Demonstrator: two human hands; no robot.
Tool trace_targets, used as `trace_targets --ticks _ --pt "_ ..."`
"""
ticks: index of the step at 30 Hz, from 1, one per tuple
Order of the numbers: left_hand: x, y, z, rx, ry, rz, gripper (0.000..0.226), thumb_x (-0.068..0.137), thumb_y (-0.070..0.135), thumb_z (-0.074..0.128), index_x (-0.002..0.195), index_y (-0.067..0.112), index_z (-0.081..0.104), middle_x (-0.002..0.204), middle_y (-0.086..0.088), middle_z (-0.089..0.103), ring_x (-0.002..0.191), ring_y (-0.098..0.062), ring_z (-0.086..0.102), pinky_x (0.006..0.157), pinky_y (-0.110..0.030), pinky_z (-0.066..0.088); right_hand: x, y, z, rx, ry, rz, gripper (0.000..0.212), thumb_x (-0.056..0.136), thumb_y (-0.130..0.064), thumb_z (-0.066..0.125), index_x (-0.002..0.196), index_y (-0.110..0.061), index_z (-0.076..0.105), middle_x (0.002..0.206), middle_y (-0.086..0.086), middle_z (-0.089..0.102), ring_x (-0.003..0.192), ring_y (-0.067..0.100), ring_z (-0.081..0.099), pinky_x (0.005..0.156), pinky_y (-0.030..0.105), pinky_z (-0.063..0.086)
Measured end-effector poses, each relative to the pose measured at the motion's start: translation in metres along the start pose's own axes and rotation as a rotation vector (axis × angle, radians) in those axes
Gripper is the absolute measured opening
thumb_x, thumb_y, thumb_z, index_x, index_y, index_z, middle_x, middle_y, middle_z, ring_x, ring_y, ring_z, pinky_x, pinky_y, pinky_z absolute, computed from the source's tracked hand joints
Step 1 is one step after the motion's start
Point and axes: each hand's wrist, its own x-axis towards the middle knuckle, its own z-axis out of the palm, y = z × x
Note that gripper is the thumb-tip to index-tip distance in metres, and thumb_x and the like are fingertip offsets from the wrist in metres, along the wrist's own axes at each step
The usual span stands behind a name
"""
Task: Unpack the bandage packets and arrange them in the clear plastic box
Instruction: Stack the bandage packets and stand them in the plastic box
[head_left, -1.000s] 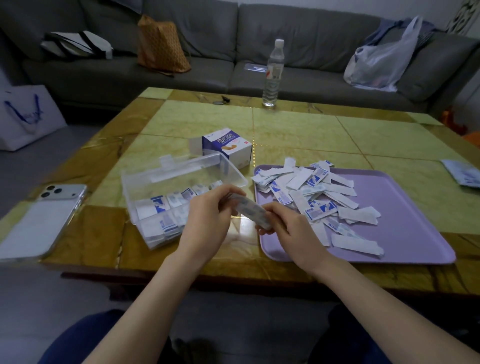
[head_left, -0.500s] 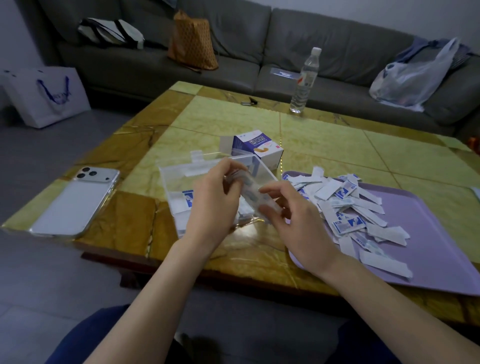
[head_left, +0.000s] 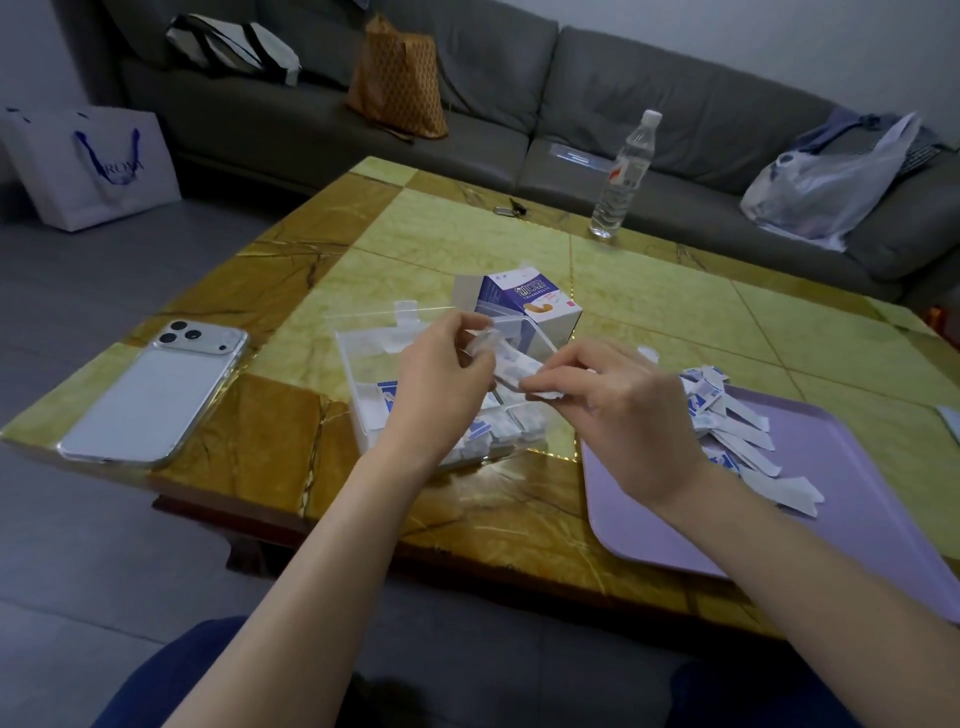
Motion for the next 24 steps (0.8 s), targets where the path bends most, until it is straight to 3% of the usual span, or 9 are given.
trace_targets --ticks 2,4,7,9,12,18,24 --pt "-0.003 0.000 0.000 0.126 -0.008 0.034 0.031 0.092 0.010 0.049 0.122 0.019 0.051 0.099 0.003 0.057 0.069 -0.010 0.055 0.063 -0.023 0.045 0.008 0.007 -0.001 -0.040 0.025 -0.003 0.010 0.076 -0.019 0.069 0.084 -0.020 0.075 0.076 -0.005 0.065 0.073 0.017 0.060 0.050 0.026 0.046" --pt "-0.008 -0.001 -0.001 0.288 -0.036 0.109 0.030 0.093 0.019 0.051 0.122 0.024 0.051 0.101 0.009 0.055 0.079 -0.011 0.051 0.072 -0.026 0.043 0.016 0.016 0.001 -0.062 0.014 0.003 0.010 0.076 -0.022 0.069 0.083 -0.020 0.076 0.073 -0.004 0.064 0.074 0.017 0.057 0.053 0.020 0.039" --pt "-0.016 -0.005 -0.002 0.454 -0.109 0.169 0.016 0.087 0.032 0.059 0.103 0.029 0.062 0.084 0.017 0.059 0.089 -0.011 0.048 0.078 -0.026 0.036 0.028 0.029 0.011 -0.065 -0.052 0.039 0.012 0.075 -0.023 0.068 0.081 -0.017 0.076 0.072 -0.001 0.062 0.070 0.016 0.055 0.056 0.018 0.036" --pt "-0.020 -0.005 -0.004 0.493 -0.146 0.173 0.005 0.086 0.029 0.063 0.089 0.028 0.066 0.077 0.017 0.059 0.089 -0.011 0.049 0.078 -0.027 0.037 0.037 0.035 0.019 -0.051 -0.103 0.071 0.010 0.076 -0.022 0.069 0.081 -0.016 0.075 0.071 0.001 0.062 0.068 0.018 0.056 0.054 0.021 0.039" --pt "-0.021 -0.003 -0.009 0.521 -0.168 0.179 0.006 0.085 0.024 0.064 0.081 0.027 0.068 0.076 0.016 0.060 0.089 -0.012 0.054 0.082 -0.030 0.041 0.047 0.041 0.029 -0.057 -0.191 0.074 0.009 0.077 -0.019 0.069 0.082 -0.015 0.075 0.071 0.004 0.061 0.069 0.023 0.057 0.053 0.025 0.039" --pt "-0.023 -0.002 -0.021 0.549 -0.159 0.145 0.007 0.085 0.024 0.064 0.082 0.027 0.070 0.083 0.012 0.067 0.090 -0.013 0.054 0.081 -0.028 0.042 0.053 0.039 0.046 -0.119 -0.553 0.106 0.019 0.091 -0.027 0.057 0.101 -0.021 0.072 0.101 -0.003 0.060 0.099 0.015 0.052 0.069 0.024 0.034" --pt "-0.023 -0.003 -0.024 0.540 -0.173 0.134 0.007 0.085 0.026 0.064 0.084 0.028 0.071 0.080 0.015 0.065 0.089 -0.010 0.053 0.076 -0.025 0.037 0.075 0.027 0.050 -0.269 -0.850 0.042 0.015 0.084 -0.027 0.064 0.098 -0.023 0.071 0.099 -0.005 0.068 0.095 0.016 0.059 0.063 0.026 0.035"
